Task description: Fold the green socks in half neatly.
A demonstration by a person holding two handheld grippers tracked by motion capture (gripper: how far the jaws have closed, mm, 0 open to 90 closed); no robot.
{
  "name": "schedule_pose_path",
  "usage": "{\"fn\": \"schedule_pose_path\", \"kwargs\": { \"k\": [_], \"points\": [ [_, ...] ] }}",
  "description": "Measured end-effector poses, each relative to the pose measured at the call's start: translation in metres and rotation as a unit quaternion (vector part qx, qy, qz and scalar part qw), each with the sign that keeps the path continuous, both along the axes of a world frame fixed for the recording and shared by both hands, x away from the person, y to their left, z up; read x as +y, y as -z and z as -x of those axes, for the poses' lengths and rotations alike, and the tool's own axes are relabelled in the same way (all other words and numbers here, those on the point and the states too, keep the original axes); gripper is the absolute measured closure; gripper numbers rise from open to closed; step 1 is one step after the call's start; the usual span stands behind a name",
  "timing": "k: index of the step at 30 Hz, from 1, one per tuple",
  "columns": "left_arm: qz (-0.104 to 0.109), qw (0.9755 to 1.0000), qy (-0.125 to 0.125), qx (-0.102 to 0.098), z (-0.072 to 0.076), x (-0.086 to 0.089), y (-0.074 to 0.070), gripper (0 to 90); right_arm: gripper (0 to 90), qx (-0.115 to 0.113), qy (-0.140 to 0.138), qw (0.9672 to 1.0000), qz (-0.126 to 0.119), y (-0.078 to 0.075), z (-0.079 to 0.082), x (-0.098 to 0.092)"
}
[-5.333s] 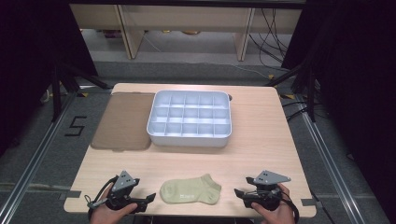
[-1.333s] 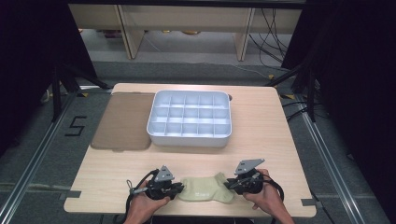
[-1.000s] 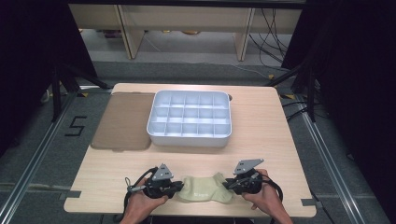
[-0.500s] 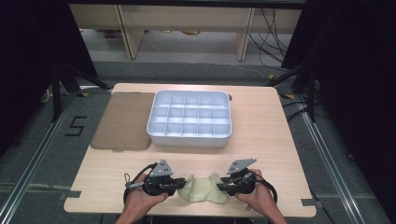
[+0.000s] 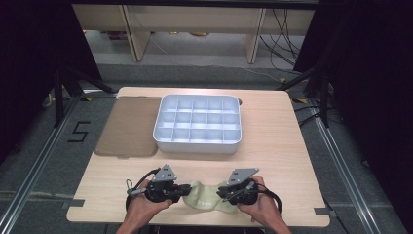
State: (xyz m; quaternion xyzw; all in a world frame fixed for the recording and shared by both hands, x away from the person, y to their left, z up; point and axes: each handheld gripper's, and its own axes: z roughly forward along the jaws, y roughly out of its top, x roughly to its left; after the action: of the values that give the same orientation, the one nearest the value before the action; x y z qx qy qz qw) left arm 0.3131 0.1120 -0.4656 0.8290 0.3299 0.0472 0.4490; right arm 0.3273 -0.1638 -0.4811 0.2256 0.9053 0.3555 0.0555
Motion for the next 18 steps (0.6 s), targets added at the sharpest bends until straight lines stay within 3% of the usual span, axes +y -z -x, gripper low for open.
{"fn": "schedule_pose_path", "kwargs": {
  "k": [2,4,6,9,10,13,18],
  "points": [
    [0.001,1.0000,-0.001,-0.002,0.000,-0.003,-0.002,84.0,85.7,0.007,-0.011,0.9996,0.024,0.012,-0.009,0.014],
    [0.006,1.0000,-0.001,0.002,0.001,-0.003,-0.003,84.0,86.5,0.021,-0.014,0.9992,0.030,0.019,-0.013,0.022],
    [0.006,1.0000,0.001,-0.005,0.001,-0.002,-0.005,84.0,86.6,0.021,-0.014,0.9995,0.020,0.021,-0.013,0.025],
    [0.028,0.9995,-0.008,-0.013,-0.002,0.000,-0.012,84.0,87.1,0.025,-0.023,0.9994,0.008,0.023,-0.013,0.033],
    [0.025,0.9995,-0.009,-0.017,-0.003,0.000,-0.014,84.0,87.2,0.027,-0.030,0.9992,0.008,0.023,-0.014,0.034],
    [0.031,0.9994,-0.010,-0.011,-0.003,-0.003,-0.013,84.0,87.3,0.034,-0.033,0.9988,-0.010,0.025,-0.018,0.039],
    [0.027,0.9996,0.001,-0.010,-0.003,-0.002,-0.009,83.9,85.5,0.033,-0.035,0.9987,-0.016,0.025,-0.019,0.038]
  ]
}}
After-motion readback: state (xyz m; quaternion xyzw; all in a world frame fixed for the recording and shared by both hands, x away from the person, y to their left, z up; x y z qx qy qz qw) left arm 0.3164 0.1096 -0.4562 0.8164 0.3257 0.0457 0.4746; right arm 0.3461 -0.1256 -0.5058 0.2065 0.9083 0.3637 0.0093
